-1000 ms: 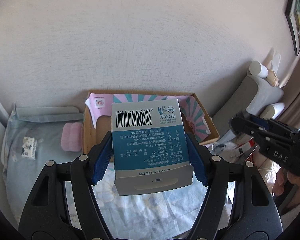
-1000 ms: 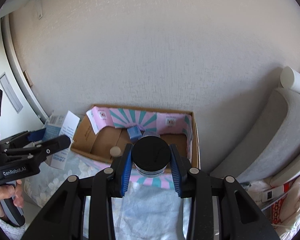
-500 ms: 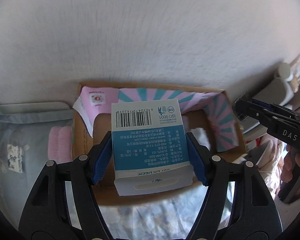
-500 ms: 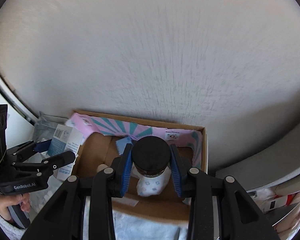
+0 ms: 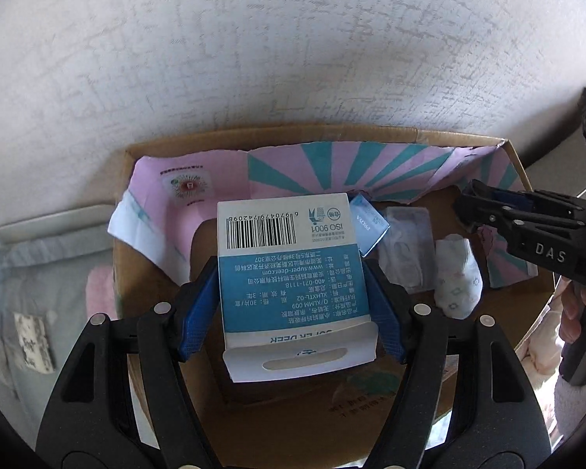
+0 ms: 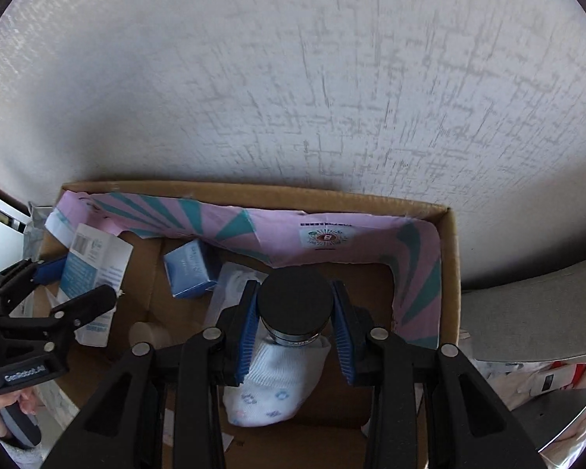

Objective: Organize objects
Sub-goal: 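Open both grippers to drop the white box and black jar inside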

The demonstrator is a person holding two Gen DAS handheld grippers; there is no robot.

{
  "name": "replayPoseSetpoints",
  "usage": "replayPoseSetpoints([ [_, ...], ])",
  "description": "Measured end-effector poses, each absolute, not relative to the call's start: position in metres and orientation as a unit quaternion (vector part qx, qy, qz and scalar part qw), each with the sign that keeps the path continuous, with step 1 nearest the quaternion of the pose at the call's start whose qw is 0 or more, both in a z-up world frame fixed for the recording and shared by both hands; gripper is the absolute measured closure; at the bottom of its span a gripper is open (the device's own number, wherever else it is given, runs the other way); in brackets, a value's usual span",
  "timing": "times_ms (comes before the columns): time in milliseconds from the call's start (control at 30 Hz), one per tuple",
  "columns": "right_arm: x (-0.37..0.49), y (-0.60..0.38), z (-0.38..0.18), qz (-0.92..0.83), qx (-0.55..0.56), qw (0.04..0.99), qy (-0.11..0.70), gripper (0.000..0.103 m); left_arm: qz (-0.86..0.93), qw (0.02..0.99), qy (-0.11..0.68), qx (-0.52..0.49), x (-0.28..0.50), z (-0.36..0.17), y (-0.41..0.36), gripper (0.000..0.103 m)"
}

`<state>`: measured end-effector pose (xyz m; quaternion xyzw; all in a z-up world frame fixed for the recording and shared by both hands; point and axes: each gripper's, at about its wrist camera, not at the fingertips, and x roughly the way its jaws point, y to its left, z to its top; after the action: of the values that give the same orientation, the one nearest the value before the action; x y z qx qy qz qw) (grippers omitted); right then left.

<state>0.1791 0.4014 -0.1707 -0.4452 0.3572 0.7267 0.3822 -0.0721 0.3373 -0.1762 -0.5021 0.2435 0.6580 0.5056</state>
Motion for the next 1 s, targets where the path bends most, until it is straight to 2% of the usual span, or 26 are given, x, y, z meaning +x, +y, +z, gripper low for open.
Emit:
replayPoseSetpoints([
  [233,0.178,0.402,-0.167,0.729,-0.450,0.378,0.351,0.070,0.645,0.516,0.268,-0.496,-0.064,-0.172,0.346,0.035],
  [300,0.177,0.405,-0.168,0.727,-0.453,0.376,0.353,0.069,0.637,0.512,0.285,-0.501,-0.060,-0.173,0.351,0.025],
  [333,0.177,0.406,-0.169,0.725,-0.455,0.373,0.358,0.056,0.637,0.509,0.297,-0.497,-0.057,-0.173,0.353,0.004],
  [367,0.178,0.409,-0.170,0.722,-0.455,0.370,0.369,0.046,0.638,0.510,0.308,-0.489,-0.054,-0.171,0.353,0.000],
  [433,0.181,0.410,-0.169,0.724,-0.448,0.367,0.375,0.003,0.637,0.523,0.322,-0.466,-0.045,-0.166,0.353,0.000],
  [467,0.182,0.410,-0.167,0.726,-0.443,0.368,0.375,0.000,0.636,0.526,0.328,-0.460,-0.042,-0.165,0.353,0.000],
  [1000,0.171,0.397,-0.140,0.746,-0.446,0.350,0.350,0.000,0.632,0.538,0.328,-0.450,-0.034,-0.152,0.336,0.000],
])
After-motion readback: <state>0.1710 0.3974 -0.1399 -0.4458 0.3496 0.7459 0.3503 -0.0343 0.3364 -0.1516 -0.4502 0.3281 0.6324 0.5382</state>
